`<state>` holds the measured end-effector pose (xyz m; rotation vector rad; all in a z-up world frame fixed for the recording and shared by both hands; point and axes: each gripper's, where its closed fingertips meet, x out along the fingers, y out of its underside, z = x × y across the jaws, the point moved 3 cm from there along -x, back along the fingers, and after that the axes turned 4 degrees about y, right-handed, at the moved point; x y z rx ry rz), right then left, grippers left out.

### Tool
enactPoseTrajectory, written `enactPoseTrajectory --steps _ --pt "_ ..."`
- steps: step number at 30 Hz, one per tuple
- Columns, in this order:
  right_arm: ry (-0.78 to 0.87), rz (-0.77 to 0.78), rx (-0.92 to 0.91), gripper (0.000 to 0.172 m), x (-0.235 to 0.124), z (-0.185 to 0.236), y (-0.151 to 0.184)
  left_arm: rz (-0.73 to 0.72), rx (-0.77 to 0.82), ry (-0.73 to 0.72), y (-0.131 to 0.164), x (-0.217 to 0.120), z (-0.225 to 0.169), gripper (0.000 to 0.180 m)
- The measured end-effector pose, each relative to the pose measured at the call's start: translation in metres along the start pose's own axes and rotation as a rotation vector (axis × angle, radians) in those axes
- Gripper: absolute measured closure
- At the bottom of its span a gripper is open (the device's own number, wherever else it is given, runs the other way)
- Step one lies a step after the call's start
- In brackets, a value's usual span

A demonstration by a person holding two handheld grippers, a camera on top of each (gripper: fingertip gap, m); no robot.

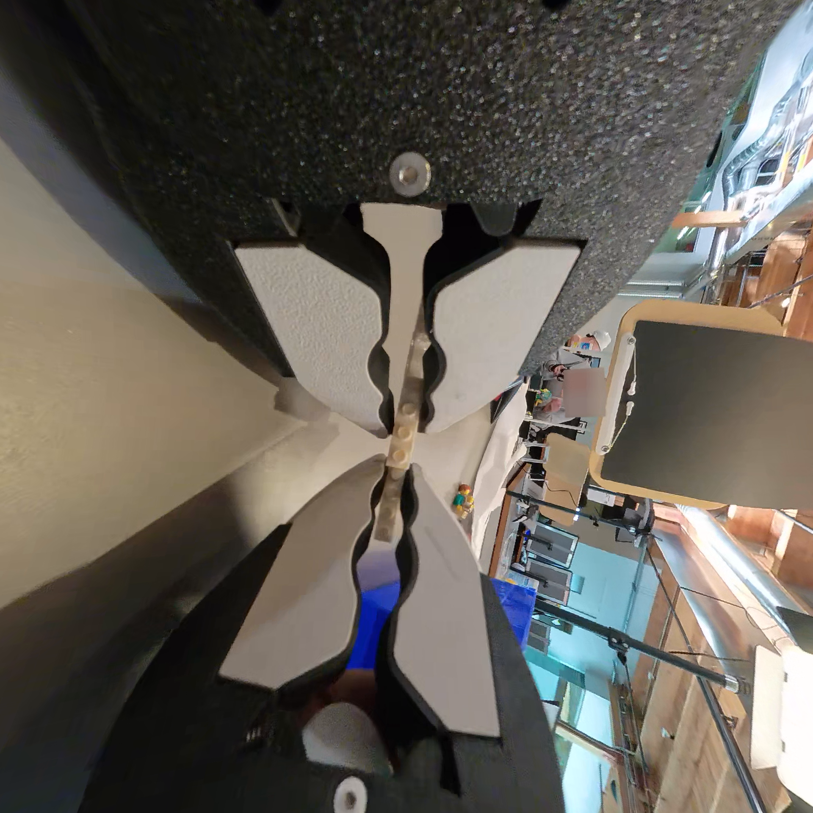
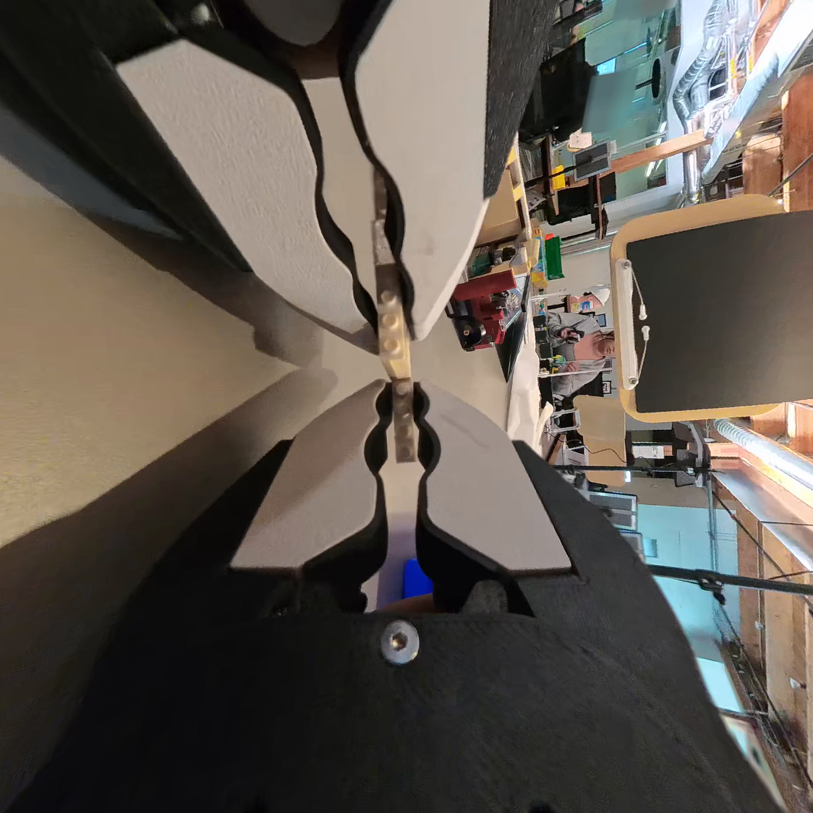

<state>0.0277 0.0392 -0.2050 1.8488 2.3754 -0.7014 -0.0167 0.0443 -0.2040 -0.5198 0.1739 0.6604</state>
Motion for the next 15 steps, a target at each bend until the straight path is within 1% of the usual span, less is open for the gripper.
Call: enactPoseTrajectory --steps 2,4,5,8,10,13,15 --pt "-0.005 -0.011 0.039 0.164 0.000 -0.001 0.003 -0.004 -0.024 -0.027 0.002 0.000 0.005 0.162" --pt "-0.003 -0.026 0.082 0.163 -0.002 -0.005 0.009 -0.009 -0.069 -0.045 0.004 -0.001 0.010 0.147" --pt "0.000 -0.034 0.094 0.164 -0.003 -0.007 0.012 -0.010 -0.085 -0.050 0.006 -0.001 0.012 0.144" --pt "0.004 -0.054 0.088 0.164 -0.007 -0.009 0.019 0.033 -0.095 -0.041 0.013 0.002 0.011 0.140" --pt "0.016 -0.088 0.070 0.164 -0.009 -0.010 0.017 0.079 -0.070 -0.055 0.018 0.005 0.011 0.141" --pt "0.025 -0.138 0.049 0.163 -0.012 -0.009 0.013 0.101 -0.009 -0.103 0.018 0.005 0.014 0.160" --pt "0.037 -0.131 0.031 0.163 -0.011 -0.009 0.013 0.115 0.029 -0.113 0.017 0.004 0.014 0.168"
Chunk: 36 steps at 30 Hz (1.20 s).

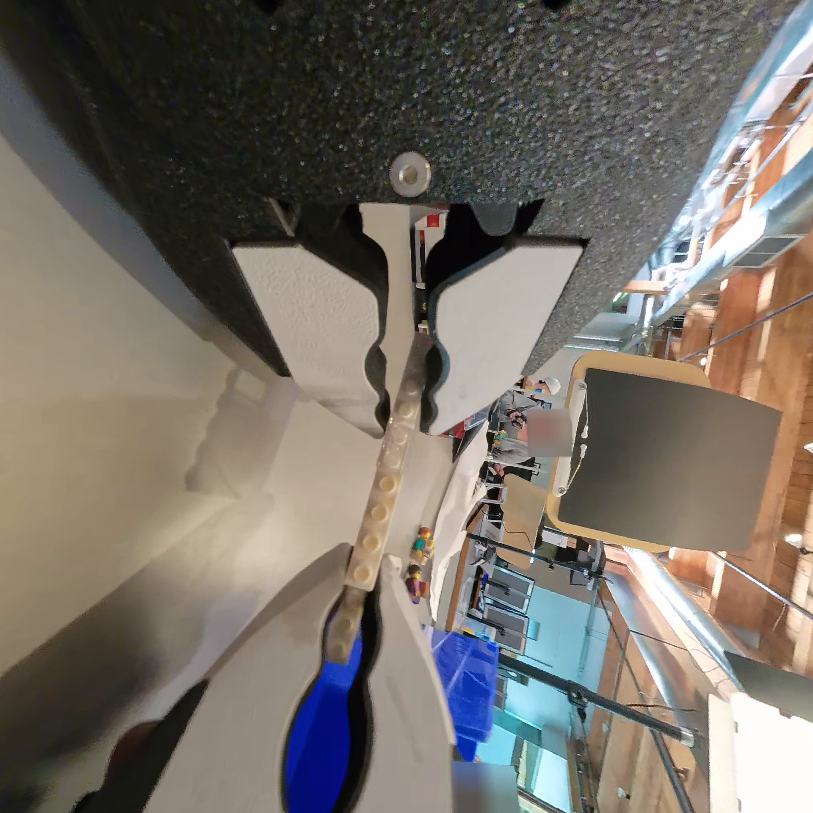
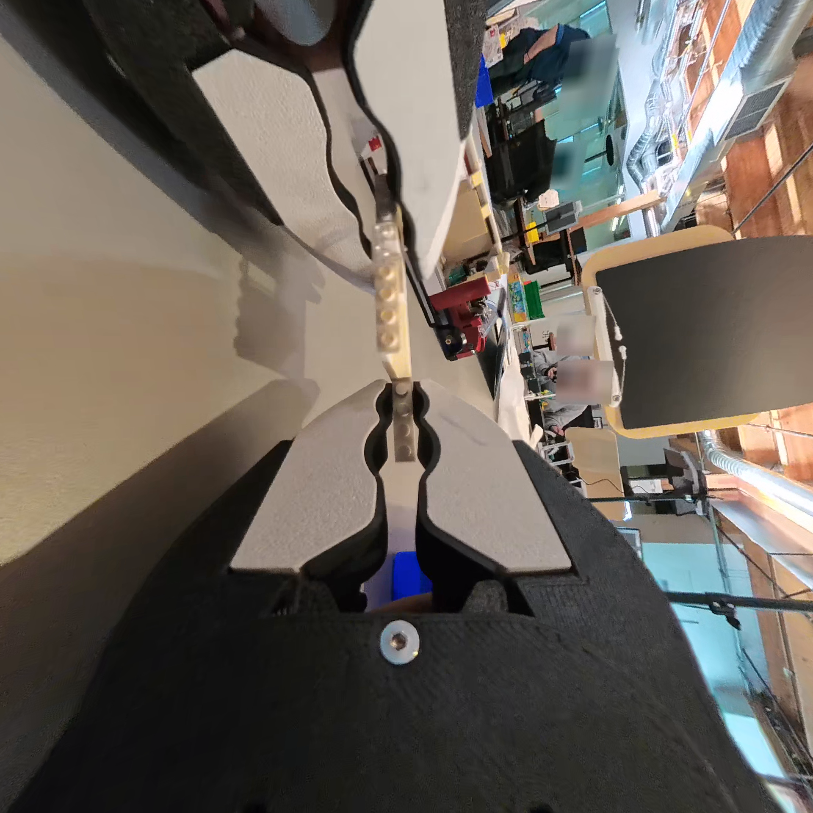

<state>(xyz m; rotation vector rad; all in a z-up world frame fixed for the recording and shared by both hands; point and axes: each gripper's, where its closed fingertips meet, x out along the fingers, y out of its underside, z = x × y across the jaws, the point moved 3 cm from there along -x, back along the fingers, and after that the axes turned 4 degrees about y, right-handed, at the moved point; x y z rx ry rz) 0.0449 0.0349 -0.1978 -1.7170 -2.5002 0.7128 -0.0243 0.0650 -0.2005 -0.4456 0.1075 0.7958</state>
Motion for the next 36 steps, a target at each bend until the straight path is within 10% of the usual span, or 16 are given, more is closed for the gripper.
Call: enactPoseTrajectory --steps 10,16,29,36 --pt "-0.001 -0.026 -0.048 0.145 -0.003 0.005 -0.033 0.109 0.110 -0.050 0.004 0.003 0.000 0.172" --pt "0.089 0.074 -0.114 0.162 0.011 0.004 -0.032 0.145 0.093 -0.049 0.008 0.003 0.001 0.172" --pt "0.031 -0.184 -0.118 0.164 -0.016 0.026 -0.071 0.240 -0.063 0.024 0.030 0.008 0.004 0.172" --pt "0.313 0.015 -0.045 0.164 -0.029 -0.029 -0.019 0.223 -0.079 0.039 0.027 0.008 0.002 0.172"
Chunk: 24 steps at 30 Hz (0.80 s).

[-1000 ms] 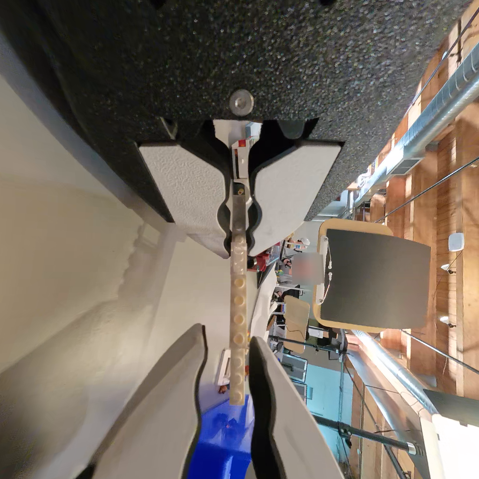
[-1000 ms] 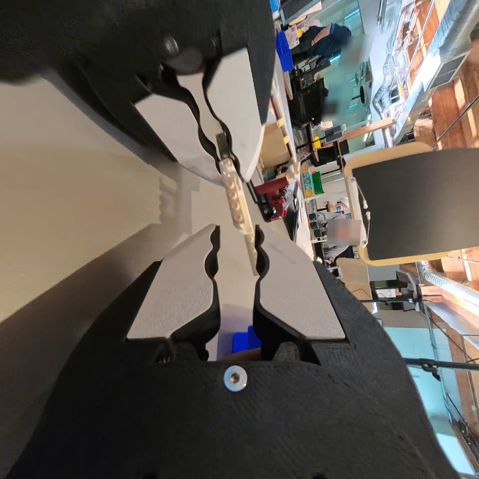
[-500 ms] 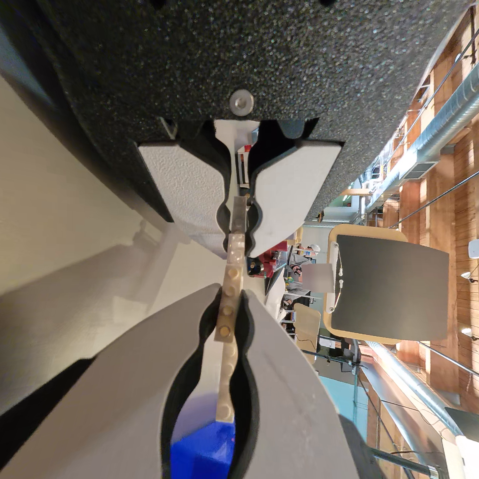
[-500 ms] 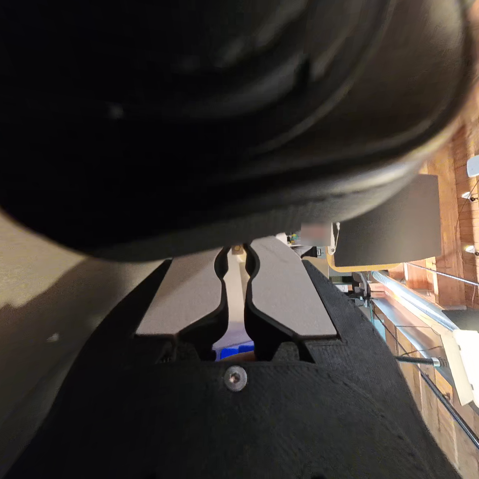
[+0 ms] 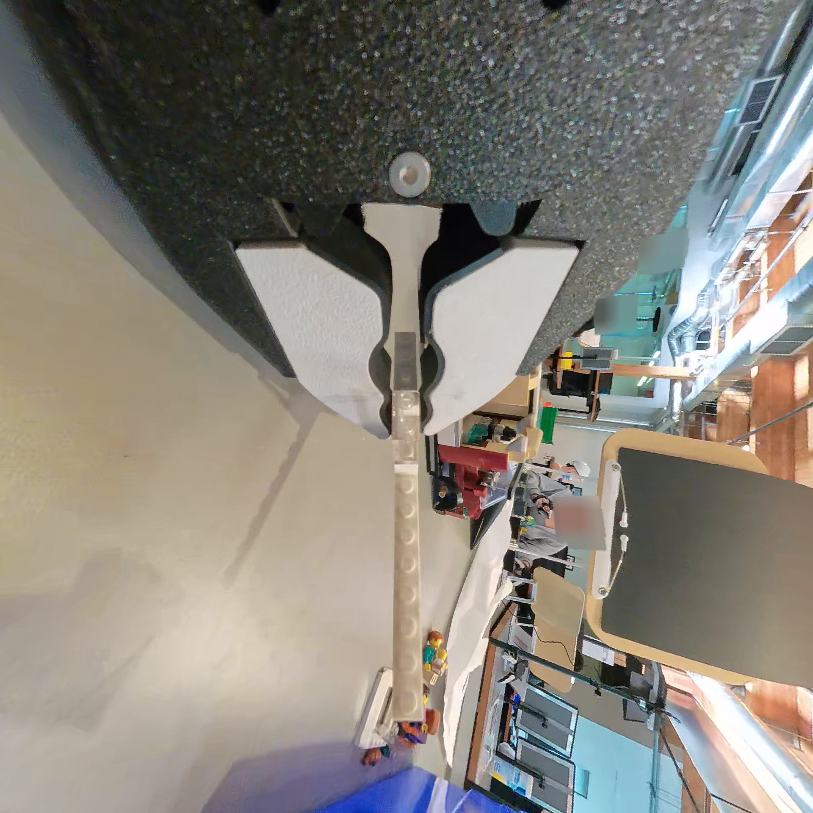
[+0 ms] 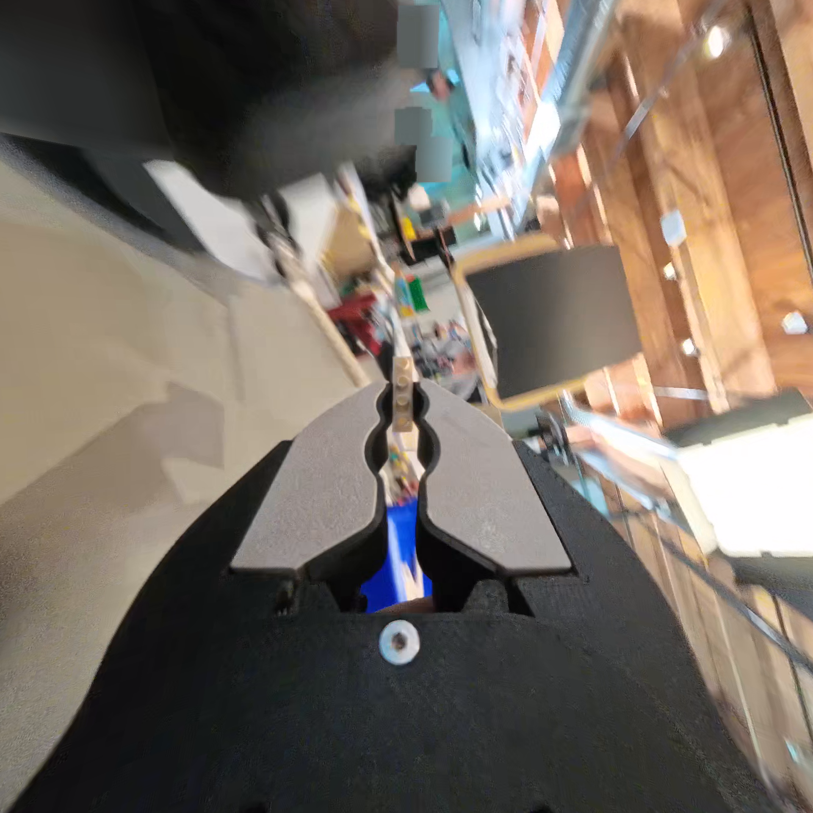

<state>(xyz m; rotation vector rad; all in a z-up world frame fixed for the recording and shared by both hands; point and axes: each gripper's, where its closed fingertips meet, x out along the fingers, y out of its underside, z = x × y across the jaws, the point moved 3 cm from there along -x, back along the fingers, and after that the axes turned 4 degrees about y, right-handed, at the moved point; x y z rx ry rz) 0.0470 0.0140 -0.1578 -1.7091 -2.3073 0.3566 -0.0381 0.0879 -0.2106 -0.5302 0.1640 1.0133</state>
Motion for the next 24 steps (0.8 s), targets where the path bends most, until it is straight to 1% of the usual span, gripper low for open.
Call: enactPoseTrajectory --steps 2,4,6,7,9,13,15,17,19,20,21,24 --pt "0.082 0.157 0.033 0.164 -0.001 -0.029 0.038 -0.001 -0.003 0.011 -0.001 0.001 -0.001 0.172" --pt "0.093 0.332 0.078 0.163 -0.003 -0.046 0.079 0.008 0.015 0.013 -0.001 0.002 -0.003 0.172" --pt "0.062 0.441 0.108 0.146 -0.005 -0.050 0.105 0.008 0.021 0.012 -0.002 0.002 -0.004 0.172" --pt "0.045 0.445 0.102 0.143 -0.005 -0.049 0.107 0.008 0.018 0.012 -0.003 0.002 -0.004 0.172" --pt "0.038 0.386 0.078 0.142 -0.004 -0.047 0.095 0.010 0.021 0.009 -0.003 0.002 -0.004 0.172" --pt "-0.058 0.114 0.004 0.145 0.002 -0.016 0.030 -0.024 0.011 0.019 -0.008 0.001 -0.006 0.172" --pt "-0.147 0.025 -0.019 0.145 0.006 0.005 0.005 -0.048 0.014 0.023 -0.012 0.000 -0.007 0.172" --pt "-0.191 0.013 -0.037 0.145 0.015 0.020 -0.007 -0.070 0.014 0.031 -0.014 -0.001 -0.008 0.172" --pt "-0.209 0.064 -0.065 0.145 0.025 0.029 -0.006 -0.105 0.009 0.039 -0.018 -0.004 -0.009 0.172" --pt "-0.228 0.087 -0.080 0.150 0.029 0.033 -0.003 -0.125 0.001 0.044 -0.019 -0.005 -0.009 0.172" --pt "-0.243 0.080 -0.071 0.158 0.031 0.035 -0.003 -0.126 -0.009 0.047 -0.018 -0.005 -0.009 0.172" --pt "-0.276 0.085 -0.037 0.162 0.033 0.036 0.002 -0.163 -0.045 0.041 -0.020 -0.008 -0.005 0.169"
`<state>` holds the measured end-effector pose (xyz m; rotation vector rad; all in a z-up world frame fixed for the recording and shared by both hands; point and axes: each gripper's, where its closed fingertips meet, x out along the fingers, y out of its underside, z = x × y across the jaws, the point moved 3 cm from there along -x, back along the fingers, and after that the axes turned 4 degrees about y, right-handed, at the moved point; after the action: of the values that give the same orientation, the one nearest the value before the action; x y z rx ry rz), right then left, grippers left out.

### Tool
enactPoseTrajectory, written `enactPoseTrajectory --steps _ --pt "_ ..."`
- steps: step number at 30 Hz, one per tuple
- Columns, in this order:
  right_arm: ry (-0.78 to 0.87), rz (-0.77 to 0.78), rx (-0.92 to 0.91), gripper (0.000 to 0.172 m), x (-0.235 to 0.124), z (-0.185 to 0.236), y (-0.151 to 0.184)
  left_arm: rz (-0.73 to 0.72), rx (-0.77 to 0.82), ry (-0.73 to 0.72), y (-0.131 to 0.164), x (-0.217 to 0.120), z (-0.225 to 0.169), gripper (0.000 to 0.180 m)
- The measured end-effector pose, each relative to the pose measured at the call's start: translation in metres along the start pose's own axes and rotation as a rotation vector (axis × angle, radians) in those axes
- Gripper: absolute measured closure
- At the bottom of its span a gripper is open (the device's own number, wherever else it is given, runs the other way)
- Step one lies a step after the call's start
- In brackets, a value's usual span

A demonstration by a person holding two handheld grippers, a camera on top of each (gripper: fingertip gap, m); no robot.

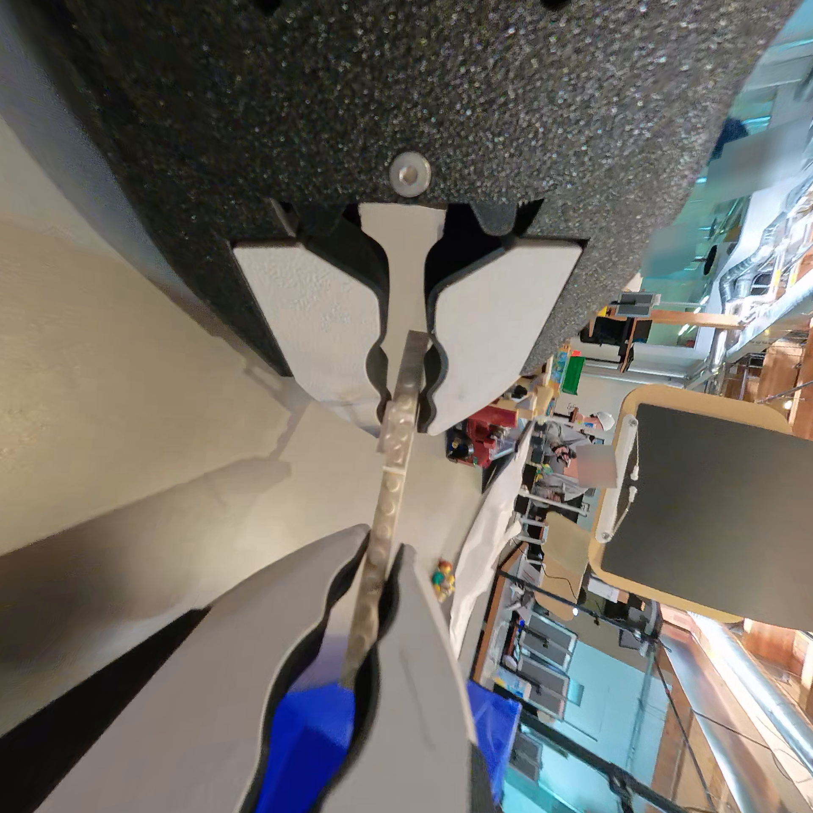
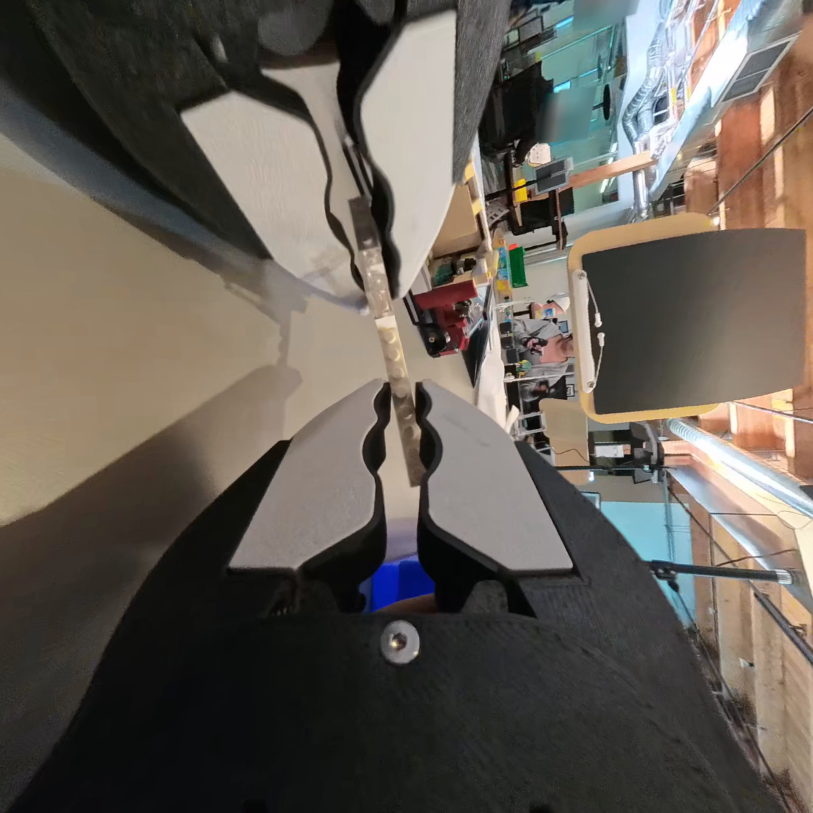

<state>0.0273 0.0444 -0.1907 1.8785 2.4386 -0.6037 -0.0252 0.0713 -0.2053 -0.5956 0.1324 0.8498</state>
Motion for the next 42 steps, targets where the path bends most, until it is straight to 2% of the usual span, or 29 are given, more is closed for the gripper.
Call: enactPoseTrajectory --steps 7,11,18,24,29,37,40,42 --pt "-0.048 -0.140 0.078 0.164 -0.007 0.001 0.008 -0.117 -0.040 0.016 -0.004 -0.009 0.003 0.157" --pt "-0.069 -0.199 0.109 0.164 -0.011 0.000 0.010 -0.175 -0.018 0.014 -0.010 -0.014 0.003 0.164" --pt "-0.038 -0.178 0.142 0.156 -0.011 -0.008 0.014 -0.114 0.034 0.030 -0.008 -0.013 -0.002 0.172" --pt "-0.066 -0.222 0.066 0.147 -0.018 0.001 -0.011 -0.030 0.090 -0.015 -0.002 -0.009 0.000 0.172" --pt "-0.062 -0.230 -0.020 0.146 -0.011 0.013 -0.029 -0.022 0.130 -0.005 -0.004 -0.008 -0.004 0.172" --pt "-0.067 -0.257 -0.051 0.157 -0.007 0.020 -0.037 -0.034 0.146 0.012 -0.005 -0.008 -0.007 0.172" --pt "-0.066 -0.291 -0.044 0.172 -0.009 0.021 -0.040 -0.034 0.148 0.017 -0.004 -0.008 -0.007 0.172" --pt "-0.076 -0.319 -0.036 0.172 -0.012 0.022 -0.043 -0.017 0.140 0.016 -0.002 -0.007 -0.006 0.172"
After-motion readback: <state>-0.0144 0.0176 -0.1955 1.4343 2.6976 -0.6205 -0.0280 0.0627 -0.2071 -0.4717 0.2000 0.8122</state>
